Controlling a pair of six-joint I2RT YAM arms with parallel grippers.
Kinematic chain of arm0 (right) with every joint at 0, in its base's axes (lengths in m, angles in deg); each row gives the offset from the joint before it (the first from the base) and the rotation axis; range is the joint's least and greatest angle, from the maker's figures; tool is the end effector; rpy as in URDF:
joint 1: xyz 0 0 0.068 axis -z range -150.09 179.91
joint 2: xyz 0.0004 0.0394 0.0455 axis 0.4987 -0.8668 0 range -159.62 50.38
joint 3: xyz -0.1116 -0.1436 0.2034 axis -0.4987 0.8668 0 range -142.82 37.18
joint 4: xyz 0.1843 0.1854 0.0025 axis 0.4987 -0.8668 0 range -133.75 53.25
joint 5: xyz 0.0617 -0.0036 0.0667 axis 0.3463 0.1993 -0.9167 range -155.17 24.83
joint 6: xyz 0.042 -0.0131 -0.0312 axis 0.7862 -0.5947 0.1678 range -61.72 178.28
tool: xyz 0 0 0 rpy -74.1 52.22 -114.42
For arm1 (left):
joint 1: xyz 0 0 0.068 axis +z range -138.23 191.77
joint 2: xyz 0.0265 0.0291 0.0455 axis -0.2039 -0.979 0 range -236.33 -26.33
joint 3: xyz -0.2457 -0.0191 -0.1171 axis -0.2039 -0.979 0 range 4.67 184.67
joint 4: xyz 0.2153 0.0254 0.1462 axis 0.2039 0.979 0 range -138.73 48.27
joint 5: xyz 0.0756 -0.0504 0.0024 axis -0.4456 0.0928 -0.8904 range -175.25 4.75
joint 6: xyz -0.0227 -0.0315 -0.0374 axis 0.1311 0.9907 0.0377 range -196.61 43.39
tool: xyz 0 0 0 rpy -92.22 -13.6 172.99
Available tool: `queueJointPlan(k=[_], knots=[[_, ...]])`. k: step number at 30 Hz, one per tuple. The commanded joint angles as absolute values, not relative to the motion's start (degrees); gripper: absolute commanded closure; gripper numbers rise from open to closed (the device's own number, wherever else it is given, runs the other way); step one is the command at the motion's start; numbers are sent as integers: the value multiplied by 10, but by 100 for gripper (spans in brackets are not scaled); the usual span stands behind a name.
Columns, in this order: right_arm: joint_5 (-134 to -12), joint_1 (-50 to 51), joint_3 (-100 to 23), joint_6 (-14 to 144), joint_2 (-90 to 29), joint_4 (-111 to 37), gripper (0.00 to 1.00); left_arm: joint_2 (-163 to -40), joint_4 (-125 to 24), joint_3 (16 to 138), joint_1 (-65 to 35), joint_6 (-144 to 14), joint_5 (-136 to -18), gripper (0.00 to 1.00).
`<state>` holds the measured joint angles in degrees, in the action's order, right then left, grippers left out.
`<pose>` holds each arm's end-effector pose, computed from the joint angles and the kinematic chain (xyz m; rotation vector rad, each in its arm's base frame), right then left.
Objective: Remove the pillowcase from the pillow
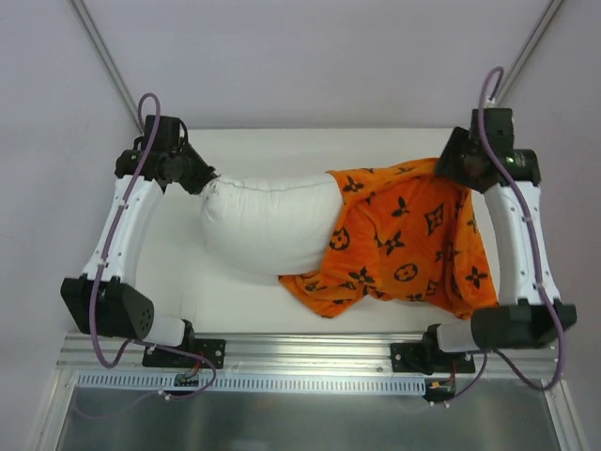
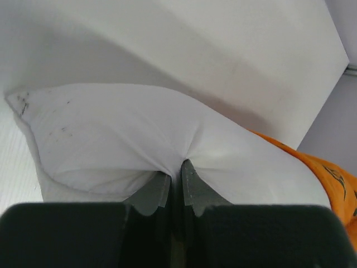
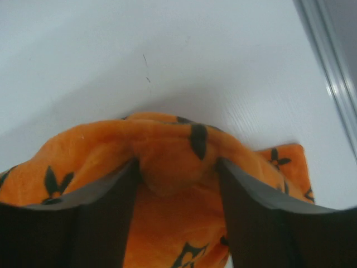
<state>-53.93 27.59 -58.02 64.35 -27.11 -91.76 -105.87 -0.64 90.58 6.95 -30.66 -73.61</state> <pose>0.2646 0.0038 0.4369 0.1797 2.2033 -0.1368 0.2885 -0.0316 0.3875 -0.7335 2.2635 -0.6756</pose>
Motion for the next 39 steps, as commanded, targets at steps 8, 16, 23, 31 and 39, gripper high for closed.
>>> queueJointPlan(k=[8, 16, 23, 31, 39], knots=[[-579, 279, -592, 622, -214, -857, 4, -1127, -86, 950, 90, -327, -695, 100], [-646, 155, -382, 651, -99, -782, 4, -1125, -101, 925, 95, -324, -685, 100], [-637, 13, -249, 707, -34, -713, 4, -1132, -108, 922, 95, -327, -667, 100], [-555, -14, -226, 728, -74, -722, 92, -1103, -117, 908, 98, -324, -677, 100], [-457, 157, -257, 694, 56, -810, 99, -1039, -120, 893, 215, -311, -608, 100]])
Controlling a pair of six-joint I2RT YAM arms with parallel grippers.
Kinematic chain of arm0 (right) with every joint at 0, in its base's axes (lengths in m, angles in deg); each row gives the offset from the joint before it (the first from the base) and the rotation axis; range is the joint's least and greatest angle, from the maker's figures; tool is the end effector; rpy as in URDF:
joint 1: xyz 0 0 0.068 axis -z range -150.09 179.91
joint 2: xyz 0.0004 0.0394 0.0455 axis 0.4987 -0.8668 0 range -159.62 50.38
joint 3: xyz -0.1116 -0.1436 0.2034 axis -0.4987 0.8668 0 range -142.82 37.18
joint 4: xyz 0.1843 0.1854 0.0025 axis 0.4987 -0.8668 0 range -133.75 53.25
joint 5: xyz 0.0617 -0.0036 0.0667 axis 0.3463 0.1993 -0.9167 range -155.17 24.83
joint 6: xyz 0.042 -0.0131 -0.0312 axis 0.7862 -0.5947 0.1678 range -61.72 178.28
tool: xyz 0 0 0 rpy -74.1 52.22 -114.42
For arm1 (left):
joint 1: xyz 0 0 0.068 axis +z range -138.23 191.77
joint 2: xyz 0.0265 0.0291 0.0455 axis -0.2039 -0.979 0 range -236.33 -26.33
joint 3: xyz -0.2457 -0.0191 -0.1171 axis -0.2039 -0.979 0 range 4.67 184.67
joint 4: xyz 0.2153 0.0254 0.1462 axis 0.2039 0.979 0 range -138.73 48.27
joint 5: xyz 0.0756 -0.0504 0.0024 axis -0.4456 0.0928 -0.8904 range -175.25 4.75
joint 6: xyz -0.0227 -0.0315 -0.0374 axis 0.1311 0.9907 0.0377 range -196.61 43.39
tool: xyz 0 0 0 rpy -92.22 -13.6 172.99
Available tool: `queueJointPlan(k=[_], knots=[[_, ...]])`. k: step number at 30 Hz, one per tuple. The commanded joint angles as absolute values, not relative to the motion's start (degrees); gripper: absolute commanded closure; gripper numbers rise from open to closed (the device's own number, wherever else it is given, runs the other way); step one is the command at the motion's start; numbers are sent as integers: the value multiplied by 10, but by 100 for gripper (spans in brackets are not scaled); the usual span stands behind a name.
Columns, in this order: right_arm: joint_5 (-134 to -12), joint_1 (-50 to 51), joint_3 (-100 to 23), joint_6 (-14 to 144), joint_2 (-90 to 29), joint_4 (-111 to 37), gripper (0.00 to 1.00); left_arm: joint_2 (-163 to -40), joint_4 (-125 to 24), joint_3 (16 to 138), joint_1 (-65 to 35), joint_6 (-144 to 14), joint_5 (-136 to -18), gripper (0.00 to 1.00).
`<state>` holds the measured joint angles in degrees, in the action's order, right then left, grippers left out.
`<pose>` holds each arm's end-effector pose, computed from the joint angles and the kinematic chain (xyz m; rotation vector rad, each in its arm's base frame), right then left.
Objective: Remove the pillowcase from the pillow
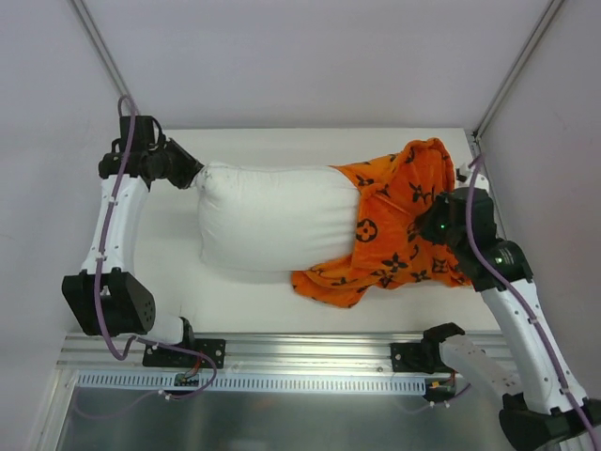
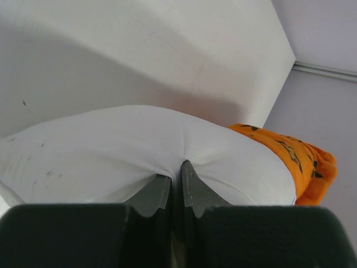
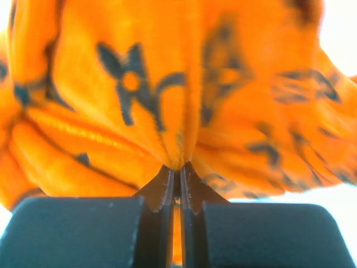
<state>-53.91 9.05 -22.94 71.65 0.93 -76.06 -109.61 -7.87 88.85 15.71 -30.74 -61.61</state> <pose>0.1647 0.0553 0.3662 -0.0144 2.0642 0.1656 0.3151 0.0074 0.3711 -0.7753 2.2101 -0.8449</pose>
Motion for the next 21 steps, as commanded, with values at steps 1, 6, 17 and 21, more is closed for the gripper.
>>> queueJointPlan(k=[1, 6, 17, 21], knots=[[-457, 174, -263, 681, 61, -825, 99, -1033, -122, 894, 224, -309, -599, 100], [-429, 218, -265, 678, 81, -842, 99, -1013, -131, 896, 266, -306, -558, 100], [-291, 222, -378, 667, 203, -914, 99, -953, -131, 864, 395, -292, -442, 100], [-328, 223, -386, 663, 201, -953, 99, -910, -131, 830, 385, -309, -468, 100]])
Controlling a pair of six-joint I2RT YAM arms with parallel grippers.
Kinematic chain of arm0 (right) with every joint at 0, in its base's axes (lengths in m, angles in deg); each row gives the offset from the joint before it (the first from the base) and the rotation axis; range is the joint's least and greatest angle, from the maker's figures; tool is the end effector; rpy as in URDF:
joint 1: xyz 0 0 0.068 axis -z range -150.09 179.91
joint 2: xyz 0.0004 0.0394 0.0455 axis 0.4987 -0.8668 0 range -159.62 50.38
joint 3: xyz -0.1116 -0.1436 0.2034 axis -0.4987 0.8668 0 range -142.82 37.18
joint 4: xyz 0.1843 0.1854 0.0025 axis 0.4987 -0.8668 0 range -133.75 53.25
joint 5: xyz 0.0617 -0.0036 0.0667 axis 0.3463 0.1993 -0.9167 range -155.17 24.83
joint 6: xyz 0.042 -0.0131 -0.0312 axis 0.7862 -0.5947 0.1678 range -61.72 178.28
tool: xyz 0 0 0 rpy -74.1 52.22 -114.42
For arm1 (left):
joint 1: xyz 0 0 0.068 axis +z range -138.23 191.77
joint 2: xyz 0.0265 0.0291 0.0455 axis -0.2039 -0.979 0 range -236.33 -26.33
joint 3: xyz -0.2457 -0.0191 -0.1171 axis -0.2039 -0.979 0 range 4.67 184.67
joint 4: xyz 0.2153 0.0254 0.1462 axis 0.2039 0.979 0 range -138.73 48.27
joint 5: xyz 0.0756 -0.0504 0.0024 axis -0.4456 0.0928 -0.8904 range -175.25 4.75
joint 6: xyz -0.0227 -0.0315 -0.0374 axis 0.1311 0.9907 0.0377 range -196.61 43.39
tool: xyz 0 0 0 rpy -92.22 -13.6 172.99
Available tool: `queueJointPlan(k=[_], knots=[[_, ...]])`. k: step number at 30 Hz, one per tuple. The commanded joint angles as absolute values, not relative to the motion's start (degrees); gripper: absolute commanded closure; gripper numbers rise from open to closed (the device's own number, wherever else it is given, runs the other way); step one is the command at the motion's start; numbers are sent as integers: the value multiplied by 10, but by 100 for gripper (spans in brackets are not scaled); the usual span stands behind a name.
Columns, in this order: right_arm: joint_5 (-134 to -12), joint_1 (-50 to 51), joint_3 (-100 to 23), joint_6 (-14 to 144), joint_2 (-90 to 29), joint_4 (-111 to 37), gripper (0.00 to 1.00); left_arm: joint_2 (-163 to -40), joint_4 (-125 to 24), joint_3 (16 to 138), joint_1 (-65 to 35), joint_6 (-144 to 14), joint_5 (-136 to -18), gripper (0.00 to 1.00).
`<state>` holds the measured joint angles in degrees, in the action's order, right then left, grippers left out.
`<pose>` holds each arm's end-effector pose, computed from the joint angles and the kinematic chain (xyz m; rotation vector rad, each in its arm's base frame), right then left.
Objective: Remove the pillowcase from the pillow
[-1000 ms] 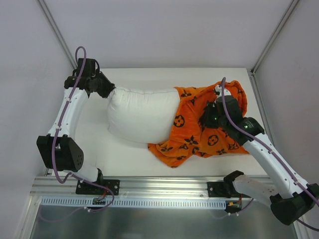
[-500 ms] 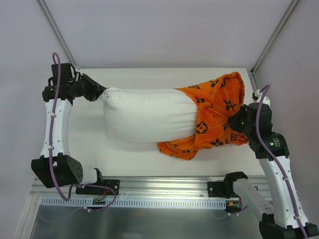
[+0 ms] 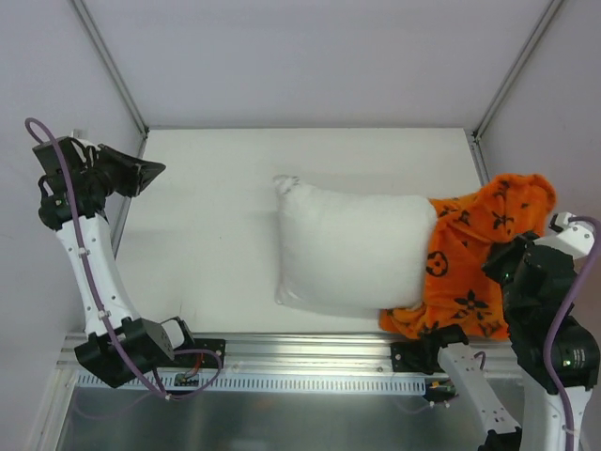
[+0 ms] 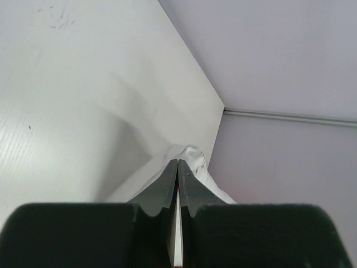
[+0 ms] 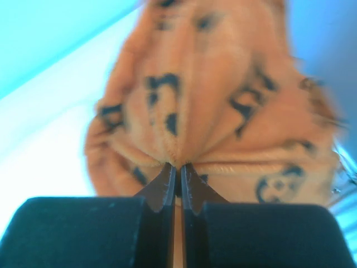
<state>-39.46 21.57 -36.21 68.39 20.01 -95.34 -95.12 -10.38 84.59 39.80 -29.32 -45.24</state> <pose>0.0344 -0.0105 0.4295 0.3382 1.7872 -0.1856 0.2256 0.0941 0.4195 -0.8696 1.8528 -0.9212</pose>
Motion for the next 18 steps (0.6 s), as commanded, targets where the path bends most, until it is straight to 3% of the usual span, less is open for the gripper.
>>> queueJointPlan(k=[1, 8, 11, 13, 14, 15, 17, 18], knots=[[-334, 222, -365, 667, 202, -950, 99, -908, -130, 824, 381, -313, -478, 100], [-425, 222, -279, 699, 142, -865, 99, -943, -130, 808, 308, -355, -519, 100], [-421, 223, -269, 698, 85, -850, 99, -953, -123, 807, 210, -396, -534, 100], [-417, 222, -270, 697, 52, -841, 99, -956, -111, 802, 156, -412, -564, 93], [-418, 222, -270, 696, 43, -836, 99, -958, -109, 795, 128, -431, -576, 86], [-426, 222, -274, 694, 28, -833, 99, -962, -102, 792, 64, -442, -601, 59], [-435, 222, -280, 694, 17, -826, 99, -973, -94, 783, 3, -467, -622, 32], [-436, 222, -284, 693, 8, -824, 99, -978, -94, 781, -57, -470, -636, 14]])
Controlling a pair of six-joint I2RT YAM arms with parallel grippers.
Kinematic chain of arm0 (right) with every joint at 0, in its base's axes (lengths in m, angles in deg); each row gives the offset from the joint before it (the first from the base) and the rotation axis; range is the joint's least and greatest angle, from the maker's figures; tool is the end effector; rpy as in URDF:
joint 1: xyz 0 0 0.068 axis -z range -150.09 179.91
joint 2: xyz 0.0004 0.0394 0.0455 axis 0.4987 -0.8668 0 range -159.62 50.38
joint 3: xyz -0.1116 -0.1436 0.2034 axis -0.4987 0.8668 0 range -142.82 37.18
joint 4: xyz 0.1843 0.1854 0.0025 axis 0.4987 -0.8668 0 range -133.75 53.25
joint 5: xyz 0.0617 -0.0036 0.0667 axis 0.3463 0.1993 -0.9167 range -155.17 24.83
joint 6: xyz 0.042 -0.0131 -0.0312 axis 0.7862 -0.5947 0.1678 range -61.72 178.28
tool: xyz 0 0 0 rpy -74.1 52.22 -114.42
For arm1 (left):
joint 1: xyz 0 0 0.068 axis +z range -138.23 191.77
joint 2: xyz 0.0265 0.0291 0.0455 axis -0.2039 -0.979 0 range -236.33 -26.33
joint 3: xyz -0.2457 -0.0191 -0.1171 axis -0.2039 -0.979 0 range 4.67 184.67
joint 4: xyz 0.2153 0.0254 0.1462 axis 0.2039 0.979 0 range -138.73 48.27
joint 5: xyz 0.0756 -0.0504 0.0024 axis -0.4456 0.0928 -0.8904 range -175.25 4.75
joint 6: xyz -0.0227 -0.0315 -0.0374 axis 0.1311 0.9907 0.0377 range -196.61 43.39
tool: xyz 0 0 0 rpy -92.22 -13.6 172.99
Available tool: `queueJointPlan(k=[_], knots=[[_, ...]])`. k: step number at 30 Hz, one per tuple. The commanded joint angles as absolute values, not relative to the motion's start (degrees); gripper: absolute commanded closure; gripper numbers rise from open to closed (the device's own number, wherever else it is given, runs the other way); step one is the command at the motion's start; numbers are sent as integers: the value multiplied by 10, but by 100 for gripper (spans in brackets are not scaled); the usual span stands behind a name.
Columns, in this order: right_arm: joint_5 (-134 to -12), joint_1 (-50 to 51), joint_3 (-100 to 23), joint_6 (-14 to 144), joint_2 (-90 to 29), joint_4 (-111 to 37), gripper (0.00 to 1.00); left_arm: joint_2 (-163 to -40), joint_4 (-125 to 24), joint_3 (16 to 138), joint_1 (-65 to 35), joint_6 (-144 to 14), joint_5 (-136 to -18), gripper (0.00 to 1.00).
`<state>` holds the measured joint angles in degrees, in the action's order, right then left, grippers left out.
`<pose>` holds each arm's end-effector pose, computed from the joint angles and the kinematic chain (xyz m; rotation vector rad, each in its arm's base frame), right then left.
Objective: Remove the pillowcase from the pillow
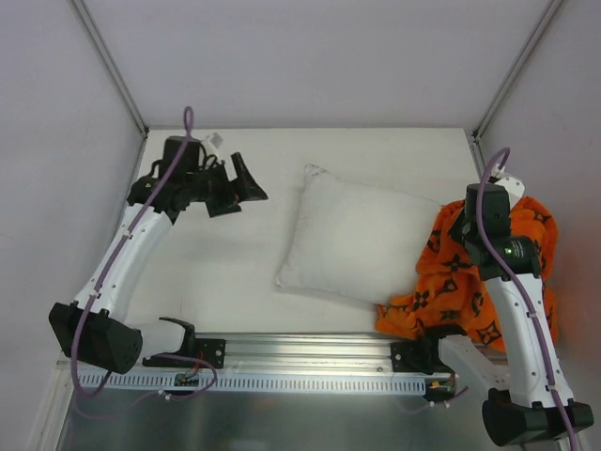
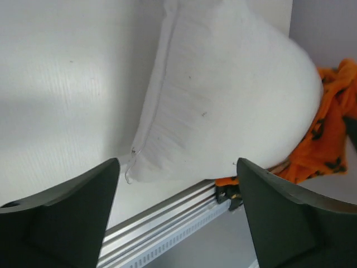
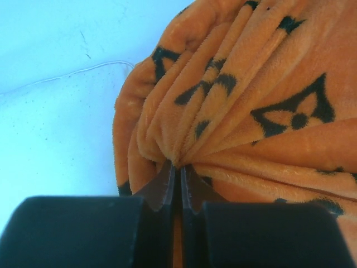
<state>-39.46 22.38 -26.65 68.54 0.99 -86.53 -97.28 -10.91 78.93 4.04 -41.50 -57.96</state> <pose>0.1576 0.0053 0.3718 0.3003 2.1132 -0.3087 0.2574 -0.0514 0.3773 -0.2517 2.2373 -0.9338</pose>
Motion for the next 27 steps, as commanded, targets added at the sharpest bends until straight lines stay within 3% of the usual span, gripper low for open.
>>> queueJointPlan(k=[1, 3, 9, 18, 20, 21, 22, 25, 27], knots=[[-438, 222, -286, 694, 5, -823, 99, -987, -94, 774, -86, -473, -666, 9], [-446, 222, -291, 693, 0, -821, 99, -1001, -94, 771, -164, -478, -706, 1], [-463, 223, -284, 698, 0, -817, 99, -1090, -96, 769, -269, -477, -800, 1], [-506, 223, -250, 711, -2, -801, 99, -1236, -193, 794, -370, -400, -728, 1], [-512, 222, -244, 703, -5, -807, 99, -1249, -222, 800, -370, -397, -688, 24], [-517, 222, -243, 699, -6, -810, 98, -1249, -228, 802, -369, -405, -676, 41], [-519, 222, -245, 693, -7, -815, 94, -1247, -231, 803, -368, -407, -670, 99], [-526, 222, -253, 666, -21, -842, 50, -1199, -231, 784, -333, -401, -664, 100], [-523, 222, -254, 655, -23, -860, 35, -1164, -231, 752, -302, -387, -671, 100]])
